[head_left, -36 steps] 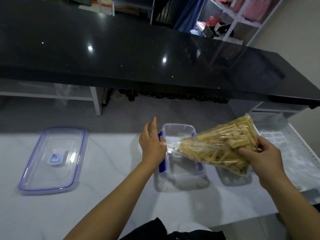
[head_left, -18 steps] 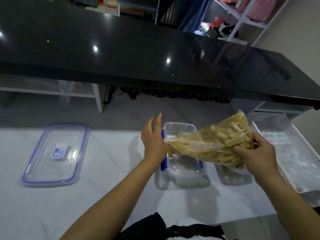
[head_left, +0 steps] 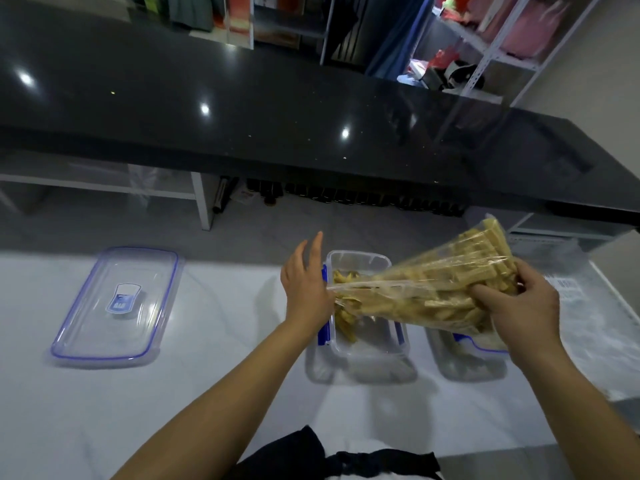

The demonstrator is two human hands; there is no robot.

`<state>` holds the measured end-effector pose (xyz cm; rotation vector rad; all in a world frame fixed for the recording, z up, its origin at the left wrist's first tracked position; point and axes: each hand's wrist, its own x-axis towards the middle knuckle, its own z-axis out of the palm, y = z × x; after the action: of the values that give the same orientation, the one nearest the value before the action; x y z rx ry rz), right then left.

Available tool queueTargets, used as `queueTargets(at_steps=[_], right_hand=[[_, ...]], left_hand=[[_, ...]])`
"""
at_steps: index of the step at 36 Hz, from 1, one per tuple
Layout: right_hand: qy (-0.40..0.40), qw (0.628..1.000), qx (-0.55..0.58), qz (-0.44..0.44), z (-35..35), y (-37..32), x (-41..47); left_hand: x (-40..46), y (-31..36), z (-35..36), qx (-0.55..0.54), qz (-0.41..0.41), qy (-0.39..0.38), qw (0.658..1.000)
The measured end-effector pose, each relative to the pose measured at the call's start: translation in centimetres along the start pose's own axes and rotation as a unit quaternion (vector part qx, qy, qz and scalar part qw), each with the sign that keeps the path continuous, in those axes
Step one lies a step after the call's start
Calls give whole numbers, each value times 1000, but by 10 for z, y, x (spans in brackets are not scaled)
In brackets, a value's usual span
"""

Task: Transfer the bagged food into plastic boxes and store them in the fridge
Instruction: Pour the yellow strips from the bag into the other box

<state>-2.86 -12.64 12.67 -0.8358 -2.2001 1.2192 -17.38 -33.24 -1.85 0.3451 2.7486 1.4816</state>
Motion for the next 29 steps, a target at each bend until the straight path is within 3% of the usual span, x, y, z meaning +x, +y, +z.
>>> queueTargets(at_steps=[4, 8, 11, 16, 21, 29], right_hand=[[-24, 999, -20, -23, 3, -6, 4], [5, 998, -37, -59, -4, -9, 14], [-38, 992, -86, -85, 4, -9, 11], [-13, 996, -56, -62, -4, -5, 24], [-38, 992, -79, -87, -8, -7, 26], [-18, 992, -71, -103, -21, -16, 35]], left_hand=[[-1, 4, -1, 4, 0, 12, 1000], [-2, 7, 0, 9, 28, 12, 1000], [-4, 9, 4, 16, 32, 12, 999], [2, 6, 5, 26, 12, 15, 999], [4, 5, 4, -3, -9, 14, 1000], [5, 17, 5, 13, 21, 9, 1000]])
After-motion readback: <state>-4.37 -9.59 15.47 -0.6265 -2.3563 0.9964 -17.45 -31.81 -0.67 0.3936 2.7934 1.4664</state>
